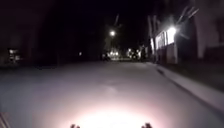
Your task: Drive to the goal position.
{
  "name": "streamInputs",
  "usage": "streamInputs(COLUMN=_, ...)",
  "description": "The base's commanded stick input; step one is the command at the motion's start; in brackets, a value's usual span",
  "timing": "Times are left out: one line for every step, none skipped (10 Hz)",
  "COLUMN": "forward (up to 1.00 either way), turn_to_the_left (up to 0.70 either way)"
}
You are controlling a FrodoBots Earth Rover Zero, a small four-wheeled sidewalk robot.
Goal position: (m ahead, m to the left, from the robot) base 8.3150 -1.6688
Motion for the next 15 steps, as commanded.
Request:
streamInputs(forward=0.7, turn_to_the_left=0.0)
streamInputs(forward=0.7, turn_to_the_left=-0.02)
streamInputs(forward=0.7, turn_to_the_left=-0.08)
streamInputs(forward=0.7, turn_to_the_left=-0.13)
streamInputs(forward=0.7, turn_to_the_left=-0.19)
streamInputs(forward=0.7, turn_to_the_left=-0.24)
streamInputs(forward=0.7, turn_to_the_left=-0.3)
streamInputs(forward=0.7, turn_to_the_left=-0.35)
streamInputs(forward=0.7, turn_to_the_left=-0.35)
streamInputs(forward=0.7, turn_to_the_left=-0.35)
streamInputs(forward=0.7, turn_to_the_left=-0.35)
streamInputs(forward=0.7, turn_to_the_left=-0.35)
streamInputs(forward=0.7, turn_to_the_left=-0.35)
streamInputs(forward=0.7, turn_to_the_left=-0.35)
streamInputs(forward=0.7, turn_to_the_left=-0.35)
